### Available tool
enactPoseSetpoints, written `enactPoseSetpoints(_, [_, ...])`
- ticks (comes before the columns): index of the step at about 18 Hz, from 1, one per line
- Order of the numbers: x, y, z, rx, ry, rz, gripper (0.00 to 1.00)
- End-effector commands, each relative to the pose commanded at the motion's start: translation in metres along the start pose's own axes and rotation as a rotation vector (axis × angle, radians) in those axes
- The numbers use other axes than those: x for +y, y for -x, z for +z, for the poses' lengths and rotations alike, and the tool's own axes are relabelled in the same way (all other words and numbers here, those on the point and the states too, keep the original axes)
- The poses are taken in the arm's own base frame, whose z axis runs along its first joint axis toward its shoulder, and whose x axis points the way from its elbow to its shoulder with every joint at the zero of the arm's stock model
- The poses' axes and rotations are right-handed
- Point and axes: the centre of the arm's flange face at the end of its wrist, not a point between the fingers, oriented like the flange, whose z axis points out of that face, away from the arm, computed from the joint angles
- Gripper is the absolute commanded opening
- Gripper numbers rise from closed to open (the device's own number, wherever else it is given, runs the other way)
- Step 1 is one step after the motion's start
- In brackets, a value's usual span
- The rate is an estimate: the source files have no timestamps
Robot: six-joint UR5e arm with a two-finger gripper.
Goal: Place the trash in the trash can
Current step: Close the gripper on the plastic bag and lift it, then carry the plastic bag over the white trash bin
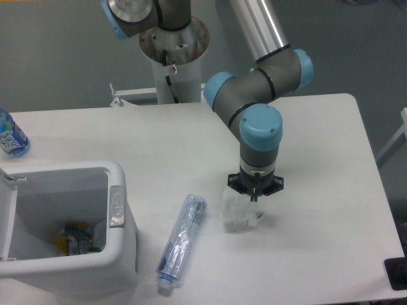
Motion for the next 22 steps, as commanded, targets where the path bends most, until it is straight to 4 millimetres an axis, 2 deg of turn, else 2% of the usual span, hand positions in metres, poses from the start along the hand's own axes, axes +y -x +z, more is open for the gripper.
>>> enactPoseSetpoints(3, [-0.015, 0.017, -0.041, -0.032, -0.079, -0.012, 0.0])
enactPoseSetpoints(6, [-0.024, 0.04, -0.09, -0.038, -0.2, -0.034, 0.0])
enactPoseSetpoints(10, [-0.022, 0.073, -0.153, 0.029, -0.398, -0.084, 0.0])
enactPoseSetpoints(13, [-0.019, 0.081, -0.191, 0.057, -0.489, -0.166, 0.0])
enactPoseSetpoints(16, [-0.023, 0.072, -0.229, 0.097, -0.561, -0.268, 0.0])
enactPoseSetpoints(18, [-0.028, 0.061, -0.241, 0.125, -0.58, -0.316, 0.0])
enactPoseSetpoints(20, [-0.029, 0.041, -0.266, 0.141, -0.614, -0.333, 0.0])
enactPoseSetpoints(22, [-0.039, 0.012, -0.278, 0.192, -0.632, -0.34, 0.0])
